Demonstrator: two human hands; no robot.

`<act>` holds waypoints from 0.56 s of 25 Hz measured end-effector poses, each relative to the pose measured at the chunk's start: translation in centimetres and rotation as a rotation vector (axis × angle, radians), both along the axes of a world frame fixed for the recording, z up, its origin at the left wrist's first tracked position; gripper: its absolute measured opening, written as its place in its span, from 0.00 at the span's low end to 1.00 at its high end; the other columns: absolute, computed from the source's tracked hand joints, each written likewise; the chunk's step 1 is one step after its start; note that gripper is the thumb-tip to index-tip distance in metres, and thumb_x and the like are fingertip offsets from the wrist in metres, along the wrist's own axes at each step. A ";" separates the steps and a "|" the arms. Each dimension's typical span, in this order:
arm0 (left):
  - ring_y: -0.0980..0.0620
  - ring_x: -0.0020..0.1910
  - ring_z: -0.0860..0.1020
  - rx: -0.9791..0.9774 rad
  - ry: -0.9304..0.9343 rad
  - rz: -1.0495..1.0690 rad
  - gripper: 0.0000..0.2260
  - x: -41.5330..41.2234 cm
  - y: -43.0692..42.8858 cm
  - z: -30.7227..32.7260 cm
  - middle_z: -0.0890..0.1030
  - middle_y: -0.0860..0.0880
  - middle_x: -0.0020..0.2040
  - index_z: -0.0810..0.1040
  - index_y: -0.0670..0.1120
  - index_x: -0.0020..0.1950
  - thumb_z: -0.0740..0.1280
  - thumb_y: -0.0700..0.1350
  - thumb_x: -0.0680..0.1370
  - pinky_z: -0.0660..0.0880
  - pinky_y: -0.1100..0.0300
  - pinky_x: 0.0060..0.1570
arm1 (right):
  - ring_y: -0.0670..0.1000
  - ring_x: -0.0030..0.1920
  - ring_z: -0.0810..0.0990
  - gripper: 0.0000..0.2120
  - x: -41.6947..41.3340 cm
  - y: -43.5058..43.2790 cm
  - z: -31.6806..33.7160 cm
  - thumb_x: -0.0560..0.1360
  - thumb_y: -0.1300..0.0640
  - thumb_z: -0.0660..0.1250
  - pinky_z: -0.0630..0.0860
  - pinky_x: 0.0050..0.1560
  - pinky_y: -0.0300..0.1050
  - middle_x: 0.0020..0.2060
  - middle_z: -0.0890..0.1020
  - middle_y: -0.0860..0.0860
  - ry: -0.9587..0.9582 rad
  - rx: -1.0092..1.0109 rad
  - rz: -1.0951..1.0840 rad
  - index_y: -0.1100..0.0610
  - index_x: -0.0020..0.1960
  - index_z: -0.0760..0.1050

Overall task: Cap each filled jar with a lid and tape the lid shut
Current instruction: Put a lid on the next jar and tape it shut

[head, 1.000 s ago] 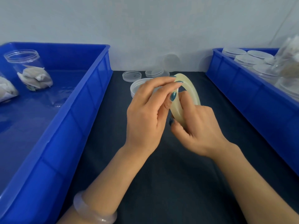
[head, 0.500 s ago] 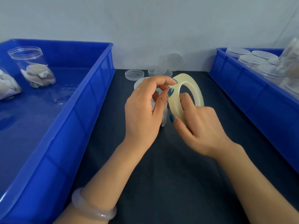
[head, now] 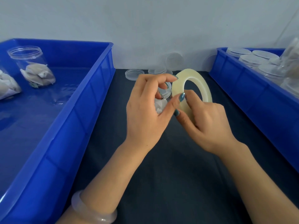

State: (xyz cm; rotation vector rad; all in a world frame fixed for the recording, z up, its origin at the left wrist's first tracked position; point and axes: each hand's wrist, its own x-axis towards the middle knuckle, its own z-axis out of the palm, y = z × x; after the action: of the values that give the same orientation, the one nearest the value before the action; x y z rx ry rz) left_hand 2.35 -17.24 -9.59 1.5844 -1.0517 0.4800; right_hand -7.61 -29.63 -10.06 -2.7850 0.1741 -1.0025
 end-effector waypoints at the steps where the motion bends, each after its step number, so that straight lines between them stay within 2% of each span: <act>1: 0.55 0.45 0.75 0.010 -0.011 0.024 0.09 0.2 0.0 -0.1 0.79 0.49 0.51 0.81 0.45 0.56 0.72 0.47 0.78 0.76 0.60 0.46 | 0.49 0.21 0.67 0.21 0.0 -0.1 0.0 0.80 0.42 0.54 0.64 0.23 0.45 0.23 0.67 0.44 -0.008 -0.020 -0.013 0.60 0.53 0.72; 3: 0.55 0.45 0.77 0.017 -0.073 0.073 0.05 0.9 0.2 0.0 0.81 0.50 0.48 0.82 0.45 0.52 0.71 0.43 0.78 0.77 0.56 0.46 | 0.51 0.21 0.67 0.22 0.0 -0.3 0.1 0.80 0.42 0.55 0.63 0.24 0.44 0.23 0.67 0.44 -0.015 -0.070 -0.045 0.61 0.53 0.74; 7: 0.47 0.41 0.77 0.133 -0.410 0.289 0.08 1.9 0.8 0.0 0.81 0.47 0.43 0.83 0.44 0.47 0.68 0.47 0.80 0.75 0.50 0.41 | 0.55 0.22 0.68 0.23 0.0 -0.7 0.0 0.79 0.41 0.57 0.63 0.25 0.42 0.22 0.69 0.48 -0.053 -0.210 -0.106 0.60 0.52 0.77; 10: 0.45 0.42 0.77 0.180 -0.477 0.337 0.06 1.6 1.0 0.5 0.80 0.45 0.43 0.83 0.44 0.45 0.69 0.44 0.80 0.74 0.50 0.41 | 0.53 0.24 0.67 0.22 0.2 -1.2 -0.1 0.80 0.41 0.59 0.61 0.28 0.43 0.23 0.70 0.49 -0.155 -0.274 -0.156 0.60 0.49 0.78; 12: 0.45 0.41 0.77 0.200 -0.553 0.413 0.06 1.2 1.1 1.0 0.80 0.45 0.43 0.81 0.43 0.43 0.69 0.42 0.79 0.72 0.52 0.40 | 0.50 0.27 0.62 0.22 0.3 -1.6 0.0 0.82 0.41 0.58 0.58 0.32 0.43 0.24 0.67 0.49 -0.240 -0.335 -0.174 0.59 0.42 0.75; 14: 0.47 0.39 0.75 0.236 -0.611 0.466 0.07 0.6 1.3 1.3 0.78 0.46 0.42 0.79 0.43 0.42 0.69 0.41 0.79 0.68 0.54 0.40 | 0.50 0.29 0.61 0.25 0.4 -2.1 0.0 0.82 0.39 0.57 0.59 0.33 0.45 0.26 0.64 0.48 -0.276 -0.382 -0.195 0.57 0.36 0.66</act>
State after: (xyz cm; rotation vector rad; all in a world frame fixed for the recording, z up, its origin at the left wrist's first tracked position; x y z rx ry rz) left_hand 2.93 -15.90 -8.29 1.9598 -1.2117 1.2533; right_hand -7.22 -31.71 -10.05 -2.9565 0.2420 -1.6072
